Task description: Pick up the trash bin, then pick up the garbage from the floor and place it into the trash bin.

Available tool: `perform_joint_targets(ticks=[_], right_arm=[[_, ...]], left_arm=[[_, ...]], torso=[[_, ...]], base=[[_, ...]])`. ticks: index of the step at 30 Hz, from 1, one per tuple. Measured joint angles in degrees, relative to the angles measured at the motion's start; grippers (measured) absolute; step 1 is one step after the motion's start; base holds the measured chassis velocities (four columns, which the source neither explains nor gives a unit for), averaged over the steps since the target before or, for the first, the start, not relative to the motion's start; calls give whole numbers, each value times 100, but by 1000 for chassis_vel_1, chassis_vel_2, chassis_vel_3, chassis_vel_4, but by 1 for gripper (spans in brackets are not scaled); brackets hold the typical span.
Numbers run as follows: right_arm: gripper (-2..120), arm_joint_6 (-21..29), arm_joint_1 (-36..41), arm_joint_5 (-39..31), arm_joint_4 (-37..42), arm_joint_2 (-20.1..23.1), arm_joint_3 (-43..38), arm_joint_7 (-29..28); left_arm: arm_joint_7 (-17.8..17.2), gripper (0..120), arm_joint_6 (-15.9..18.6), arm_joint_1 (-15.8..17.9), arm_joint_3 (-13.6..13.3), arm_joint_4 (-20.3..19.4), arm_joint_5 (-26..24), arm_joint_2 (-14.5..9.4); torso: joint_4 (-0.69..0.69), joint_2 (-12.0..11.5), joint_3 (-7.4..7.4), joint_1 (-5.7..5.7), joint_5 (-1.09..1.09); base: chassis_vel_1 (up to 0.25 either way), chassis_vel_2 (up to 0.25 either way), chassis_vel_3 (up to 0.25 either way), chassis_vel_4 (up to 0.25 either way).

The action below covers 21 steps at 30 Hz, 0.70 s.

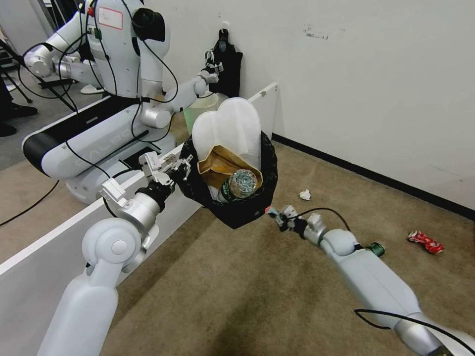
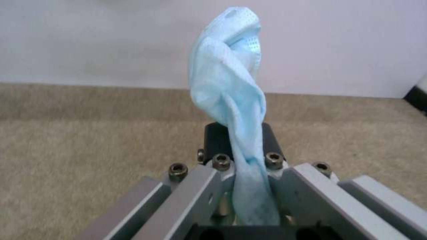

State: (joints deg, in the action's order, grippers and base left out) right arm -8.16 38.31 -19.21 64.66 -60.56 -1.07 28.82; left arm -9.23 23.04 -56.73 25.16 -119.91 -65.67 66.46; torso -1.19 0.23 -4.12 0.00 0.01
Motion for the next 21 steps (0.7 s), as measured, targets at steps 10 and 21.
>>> perform_joint_targets(ticks=[10, 21], right_arm=[[0, -5, 89, -256, 185, 149, -210, -30], [0, -7, 223, -516, 733, 281, -866, -52]], left_arm=[[-42, 4, 2, -61, 74, -128, -56, -70], [-51, 4, 8, -151, 123, -207, -90, -141]], torso=[[0, 0, 0, 0, 0], [0, 0, 0, 0, -1]], base=[[0, 0, 0, 0], [0, 0, 0, 0]])
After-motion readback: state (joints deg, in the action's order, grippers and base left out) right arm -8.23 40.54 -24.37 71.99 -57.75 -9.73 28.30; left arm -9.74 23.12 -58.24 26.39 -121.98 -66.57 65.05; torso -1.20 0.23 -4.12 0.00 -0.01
